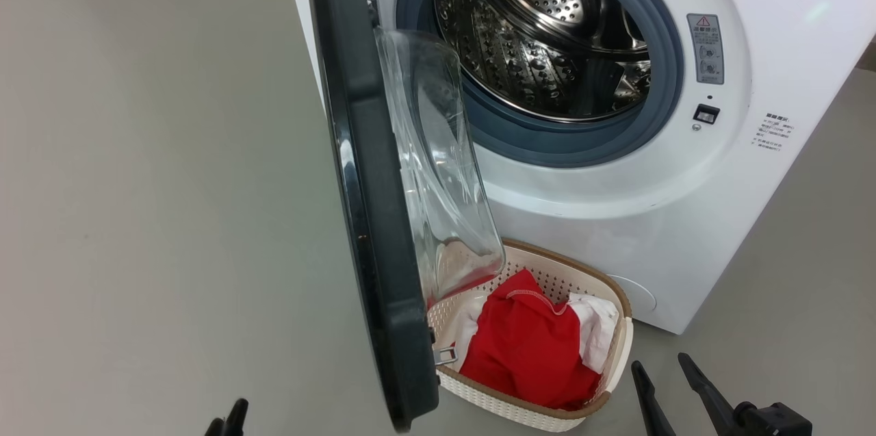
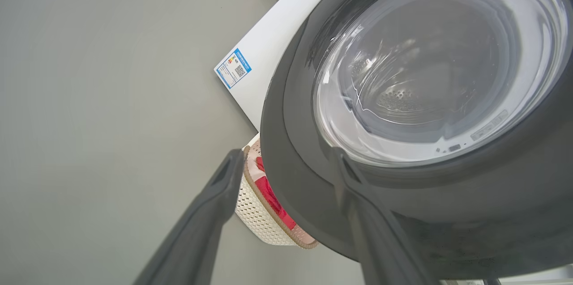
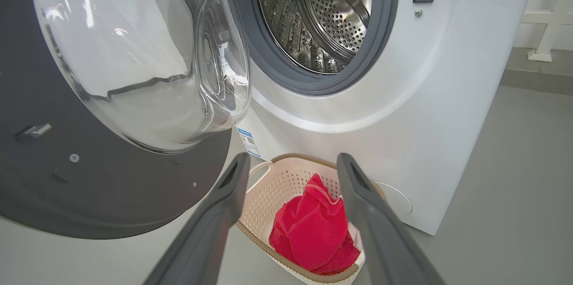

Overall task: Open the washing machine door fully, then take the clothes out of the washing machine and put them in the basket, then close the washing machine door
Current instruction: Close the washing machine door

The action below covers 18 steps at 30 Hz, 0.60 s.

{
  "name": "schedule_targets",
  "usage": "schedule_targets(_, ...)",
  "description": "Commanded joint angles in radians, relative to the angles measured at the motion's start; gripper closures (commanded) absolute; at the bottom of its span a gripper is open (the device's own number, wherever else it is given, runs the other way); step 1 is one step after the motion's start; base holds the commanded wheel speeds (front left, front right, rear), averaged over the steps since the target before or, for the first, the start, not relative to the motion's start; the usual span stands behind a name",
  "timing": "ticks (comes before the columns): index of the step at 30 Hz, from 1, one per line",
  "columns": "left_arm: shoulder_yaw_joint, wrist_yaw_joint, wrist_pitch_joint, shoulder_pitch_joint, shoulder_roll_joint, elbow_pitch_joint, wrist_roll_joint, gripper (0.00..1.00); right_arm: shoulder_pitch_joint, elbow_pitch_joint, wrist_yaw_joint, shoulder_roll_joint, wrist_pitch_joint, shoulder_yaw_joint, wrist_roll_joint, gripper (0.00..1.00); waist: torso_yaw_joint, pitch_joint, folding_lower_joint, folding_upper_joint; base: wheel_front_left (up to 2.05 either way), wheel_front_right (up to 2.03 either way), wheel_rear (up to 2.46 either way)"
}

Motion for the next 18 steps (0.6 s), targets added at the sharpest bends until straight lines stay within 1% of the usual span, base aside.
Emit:
schedule_targets(1,0.015,-0.007,-0.032,-0.031,0.033,-0.003,0.027,0.00,-0.029,-0.020,0.007,-0.010,-0.006,0.020,0.003,0.00,0.001,0.000,0.0000,-0.0001,0.00,0.00,0.00)
schedule_targets(4,-0.007,-0.007,-0.052,-0.037,0.037,0.024,0.082,0.00,-0.030,-0.019,0.007,-0.010,-0.006,0.019,0.003,0.00,0.002,0.000,0.0000,-0.0001,0.00,0.00,0.00)
schedule_targets(5,0.002,-0.007,-0.053,-0.041,0.033,0.033,0.106,0.00,-0.029,-0.019,0.007,-0.010,-0.006,0.018,0.003,0.00,0.003,0.000,0.0000,-0.0001,0.00,0.00,0.00)
schedule_targets(8,0.076,-0.007,-0.055,-0.038,-0.004,0.048,0.216,0.00,-0.029,-0.019,0.007,-0.009,-0.006,0.016,0.003,0.00,0.005,-0.001,0.0000,-0.0001,0.00,0.00,0.00)
schedule_targets(11,0.162,-0.007,-0.055,-0.019,-0.056,0.055,0.335,0.00,-0.029,-0.018,0.007,-0.009,-0.006,0.017,0.004,0.00,0.005,-0.003,0.0000,-0.0001,0.00,0.00,0.00)
schedule_targets(15,0.242,-0.007,-0.055,0.003,-0.114,0.040,0.501,0.00,-0.029,-0.018,0.007,-0.009,-0.006,0.016,0.005,0.00,0.006,-0.003,0.0000,-0.0001,0.00,0.00,0.00)
schedule_targets(18,0.292,-0.007,-0.055,0.017,-0.152,0.020,0.648,0.00,-0.032,-0.018,0.007,-0.009,-0.006,0.015,0.006,0.00,0.007,0.000,0.0000,-0.0001,0.00,0.00,0.00)
